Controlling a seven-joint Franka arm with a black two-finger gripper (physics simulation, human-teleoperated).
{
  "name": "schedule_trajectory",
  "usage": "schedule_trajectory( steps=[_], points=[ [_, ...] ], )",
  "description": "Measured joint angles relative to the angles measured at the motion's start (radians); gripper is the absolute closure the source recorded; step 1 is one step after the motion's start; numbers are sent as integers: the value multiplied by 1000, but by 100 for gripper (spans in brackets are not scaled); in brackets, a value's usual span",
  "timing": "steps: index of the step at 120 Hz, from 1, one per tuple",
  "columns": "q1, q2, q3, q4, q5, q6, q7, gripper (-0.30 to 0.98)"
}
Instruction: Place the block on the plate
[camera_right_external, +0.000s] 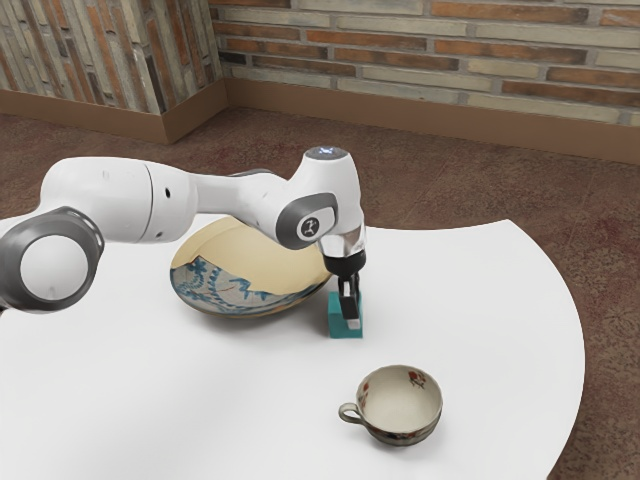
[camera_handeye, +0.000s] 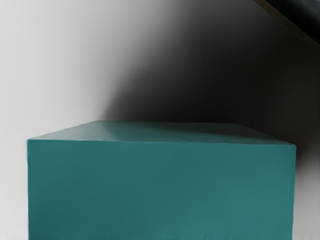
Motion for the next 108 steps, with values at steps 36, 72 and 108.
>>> schedule_trajectory(
  steps=[36,72,108],
  points=[
    [-7,-15,-1,0,-3,-6,4,28],
    [-51,-91,-17,5,-7,-65,2,29],
    [-13,-48,-28,225,25,-227,50,29]
  ],
)
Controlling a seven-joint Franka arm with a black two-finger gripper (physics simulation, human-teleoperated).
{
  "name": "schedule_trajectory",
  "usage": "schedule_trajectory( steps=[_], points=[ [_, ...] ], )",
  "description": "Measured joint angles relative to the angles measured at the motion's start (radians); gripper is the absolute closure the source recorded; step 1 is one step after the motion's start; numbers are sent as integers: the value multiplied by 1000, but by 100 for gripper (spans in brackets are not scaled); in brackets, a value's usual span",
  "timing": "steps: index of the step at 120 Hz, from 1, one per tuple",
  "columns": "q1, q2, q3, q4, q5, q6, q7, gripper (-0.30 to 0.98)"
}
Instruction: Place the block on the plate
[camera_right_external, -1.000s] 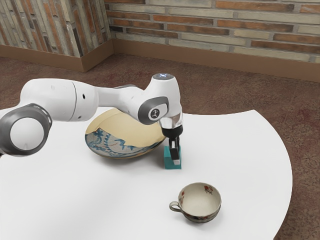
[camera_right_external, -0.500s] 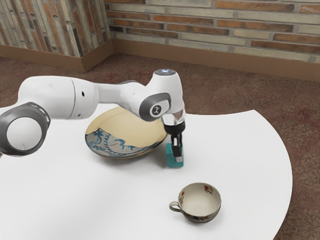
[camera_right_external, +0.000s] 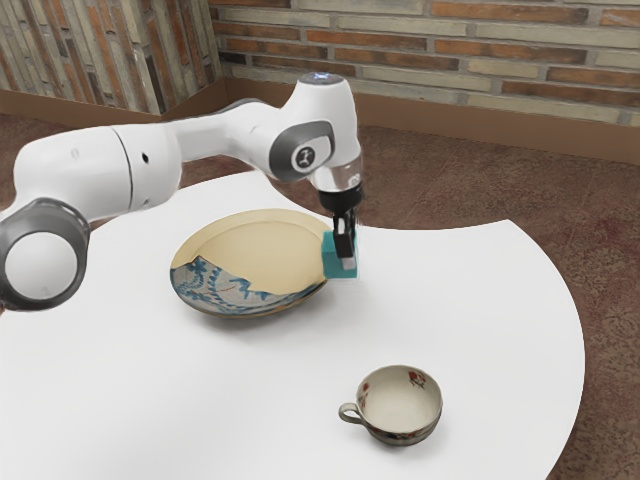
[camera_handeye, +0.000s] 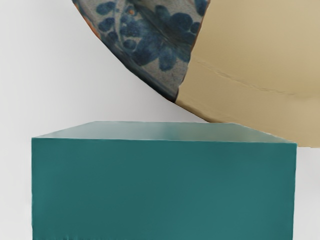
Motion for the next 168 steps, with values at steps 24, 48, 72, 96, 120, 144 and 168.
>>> schedule_trajectory(
  steps=[24,48,72,96,120,144,168],
  points=[
    [64,111,6,151,17,-101,63,29],
    [143,149,12,204,27,-159,137,29],
    [167,183,22,234,28,-180,215,29],
    [169,190,20,237,28,-184,274,16],
    [165,166,22,235,29,-190,317,6],
    [115,10,24,190,24,-225,347,3],
    [50,-334,23,-70,-30,-299,385,1]
  ],
)
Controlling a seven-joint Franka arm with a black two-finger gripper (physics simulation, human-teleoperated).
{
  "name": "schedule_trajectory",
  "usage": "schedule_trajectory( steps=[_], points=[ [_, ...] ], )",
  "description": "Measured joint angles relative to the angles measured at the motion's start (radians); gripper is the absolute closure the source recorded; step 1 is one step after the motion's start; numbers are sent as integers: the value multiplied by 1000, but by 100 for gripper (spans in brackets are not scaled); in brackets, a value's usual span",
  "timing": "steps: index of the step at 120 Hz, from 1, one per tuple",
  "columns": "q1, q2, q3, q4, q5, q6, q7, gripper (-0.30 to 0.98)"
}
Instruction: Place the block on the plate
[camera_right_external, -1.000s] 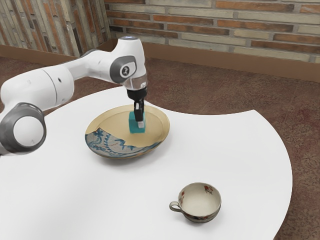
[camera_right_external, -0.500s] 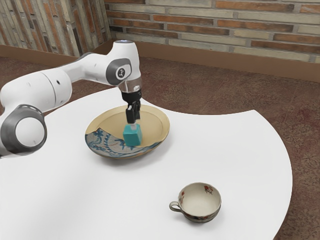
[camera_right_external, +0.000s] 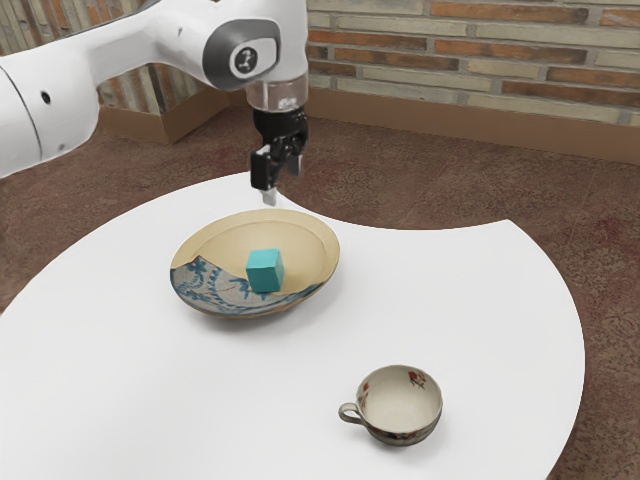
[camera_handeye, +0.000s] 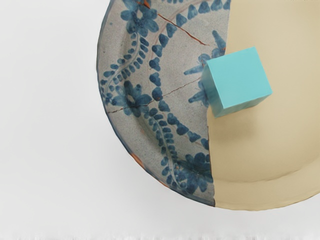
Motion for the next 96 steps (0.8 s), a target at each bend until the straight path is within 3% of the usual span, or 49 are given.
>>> schedule_trajectory(
  steps=[9,26,38,44,57,69,77,96],
  points=[
    [-3,-125,2,-104,-64,-34,37,1],
    [-14,-248,79,-138,-225,-163,175,0],
    [-32,-306,114,-178,-286,-251,322,0],
    [-64,-336,167,-228,-301,-265,408,0],
    [-214,-379,406,-312,-315,-249,622,0],
    [-288,-423,564,-425,-317,-181,831,0],
    [-281,-436,609,-441,-318,-140,958,0],
    [-168,-447,618,-445,-313,-62,1210,0]
  ],
)
